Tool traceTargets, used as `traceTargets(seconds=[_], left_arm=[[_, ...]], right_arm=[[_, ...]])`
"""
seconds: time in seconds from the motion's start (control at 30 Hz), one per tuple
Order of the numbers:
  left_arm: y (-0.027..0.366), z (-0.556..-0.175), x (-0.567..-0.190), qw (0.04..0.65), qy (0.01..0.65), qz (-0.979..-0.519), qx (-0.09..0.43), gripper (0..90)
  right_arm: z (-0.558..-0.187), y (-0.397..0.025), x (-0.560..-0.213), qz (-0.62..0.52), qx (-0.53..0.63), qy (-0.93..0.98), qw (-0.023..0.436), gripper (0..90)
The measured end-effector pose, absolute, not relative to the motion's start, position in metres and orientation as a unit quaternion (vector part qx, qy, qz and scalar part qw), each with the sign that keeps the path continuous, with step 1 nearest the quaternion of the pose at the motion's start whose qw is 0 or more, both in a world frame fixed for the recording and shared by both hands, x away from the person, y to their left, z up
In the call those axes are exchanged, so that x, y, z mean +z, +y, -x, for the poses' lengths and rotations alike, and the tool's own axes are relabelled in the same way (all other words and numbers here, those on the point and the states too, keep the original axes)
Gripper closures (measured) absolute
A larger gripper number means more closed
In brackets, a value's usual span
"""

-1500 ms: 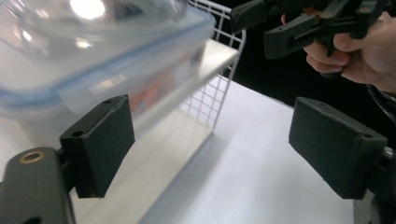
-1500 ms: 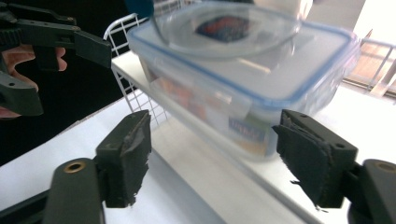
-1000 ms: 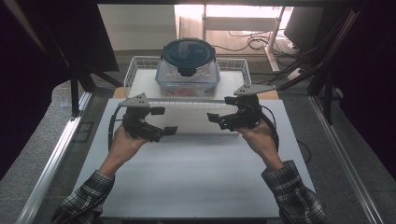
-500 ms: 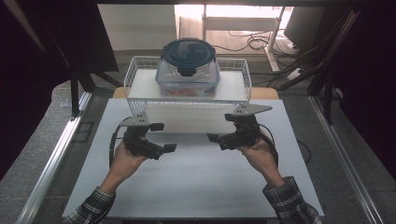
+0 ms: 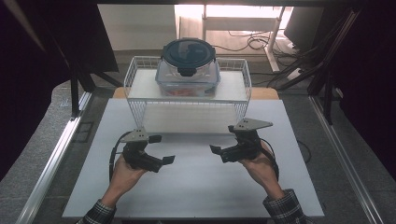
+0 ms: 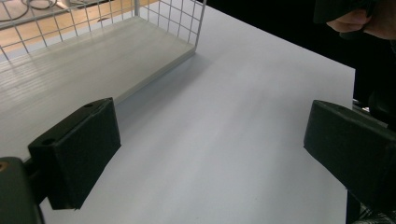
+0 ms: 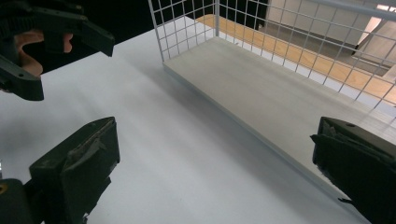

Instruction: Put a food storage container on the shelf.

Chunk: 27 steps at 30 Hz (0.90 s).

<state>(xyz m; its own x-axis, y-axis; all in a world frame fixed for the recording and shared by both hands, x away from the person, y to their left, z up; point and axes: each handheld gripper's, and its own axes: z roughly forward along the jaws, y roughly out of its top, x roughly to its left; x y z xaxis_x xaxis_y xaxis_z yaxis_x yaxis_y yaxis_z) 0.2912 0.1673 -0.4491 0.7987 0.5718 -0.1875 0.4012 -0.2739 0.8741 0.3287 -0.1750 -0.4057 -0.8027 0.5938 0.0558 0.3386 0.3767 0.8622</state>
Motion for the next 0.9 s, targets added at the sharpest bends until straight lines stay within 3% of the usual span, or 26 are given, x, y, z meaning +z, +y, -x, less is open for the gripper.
traceTargets(seconds=[0.9], left_arm=[[0.184, -0.252, -0.493, 0.495, 0.333, -0.798, 0.084, 3.2]], right_arm=[[-0.286, -0.198, -0.448, -0.306, 0.469, 0.815, 0.152, 1.0]])
